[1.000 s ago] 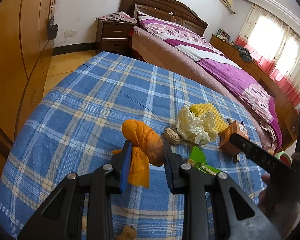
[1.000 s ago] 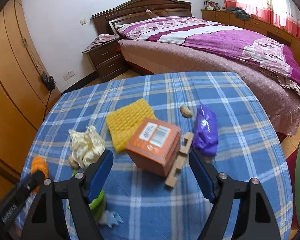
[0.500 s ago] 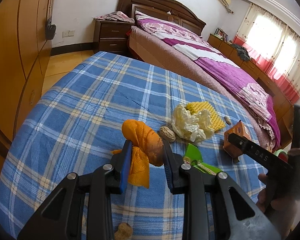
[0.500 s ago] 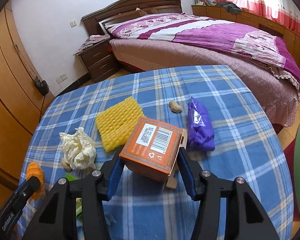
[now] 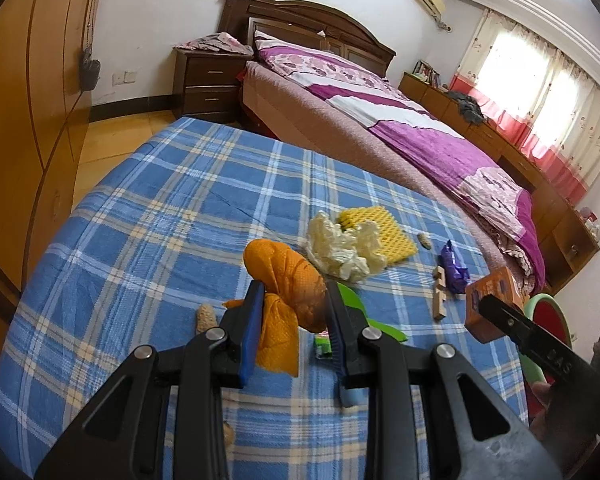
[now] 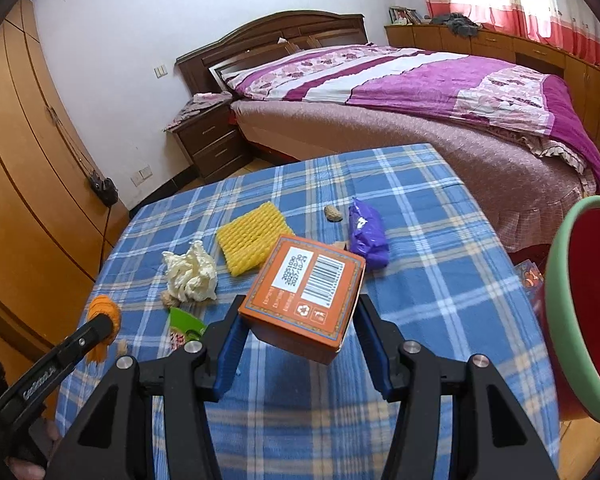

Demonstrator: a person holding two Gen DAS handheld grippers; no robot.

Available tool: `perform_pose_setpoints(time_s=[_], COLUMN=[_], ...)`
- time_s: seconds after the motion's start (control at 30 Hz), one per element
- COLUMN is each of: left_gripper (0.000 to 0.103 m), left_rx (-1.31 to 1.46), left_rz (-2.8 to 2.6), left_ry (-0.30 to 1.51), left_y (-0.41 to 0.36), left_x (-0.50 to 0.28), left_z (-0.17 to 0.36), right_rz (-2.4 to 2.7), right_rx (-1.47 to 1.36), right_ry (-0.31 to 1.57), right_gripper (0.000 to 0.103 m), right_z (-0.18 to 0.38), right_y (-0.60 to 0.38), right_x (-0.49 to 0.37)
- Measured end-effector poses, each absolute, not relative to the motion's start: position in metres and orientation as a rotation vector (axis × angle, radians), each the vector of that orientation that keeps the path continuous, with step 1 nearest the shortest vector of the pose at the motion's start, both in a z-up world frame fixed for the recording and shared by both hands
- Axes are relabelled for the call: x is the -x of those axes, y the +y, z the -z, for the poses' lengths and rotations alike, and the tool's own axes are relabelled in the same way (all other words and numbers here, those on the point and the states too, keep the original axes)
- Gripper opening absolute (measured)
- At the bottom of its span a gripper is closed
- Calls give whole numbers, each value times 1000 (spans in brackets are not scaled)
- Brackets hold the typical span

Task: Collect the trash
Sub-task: 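Carry the orange box and orange cloth over the red bucket with both tools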

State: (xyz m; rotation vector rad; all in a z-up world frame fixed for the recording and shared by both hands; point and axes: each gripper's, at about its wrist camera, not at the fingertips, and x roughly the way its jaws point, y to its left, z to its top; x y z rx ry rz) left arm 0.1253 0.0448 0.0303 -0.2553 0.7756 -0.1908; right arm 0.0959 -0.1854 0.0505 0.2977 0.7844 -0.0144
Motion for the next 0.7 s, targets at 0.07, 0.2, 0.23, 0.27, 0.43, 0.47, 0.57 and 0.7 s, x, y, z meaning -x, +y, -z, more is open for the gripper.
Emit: perform_pose_setpoints(time_s=[0.07, 0.2, 0.23, 0.27, 0.43, 0.47, 0.57, 0.7], left_gripper=[30, 30, 30, 30, 30, 30, 30, 30], left_rx=[253, 252, 253, 254, 253, 252, 246, 243], left_rz=[196, 217, 222, 227, 254, 258, 272, 298], left_ry=[770, 763, 762, 763, 760, 759, 757, 761], left_y=[43, 38, 37, 36, 30, 28, 23, 15], left_x=[-122, -116, -114, -113, -105, -104, -100, -94], left_z=[-33, -39, -40, -41, -46, -47, -50, -54], right_rz=[14, 17, 20, 21, 34, 38, 51, 63], right_rx=[-301, -306, -306, -307, -317, -318, -321, -332], right_ry=[778, 767, 763, 760, 740, 735, 720, 708], right_gripper=[56, 56, 56, 56, 56, 56, 56, 56], right_z=[-53, -58, -60, -61, -67, -69, -72, -76], right_y=[-188, -194, -195, -196, -204, -206, -211, -220], right_x=[-89, -75, -70, -68, -51, -47, -37, -26])
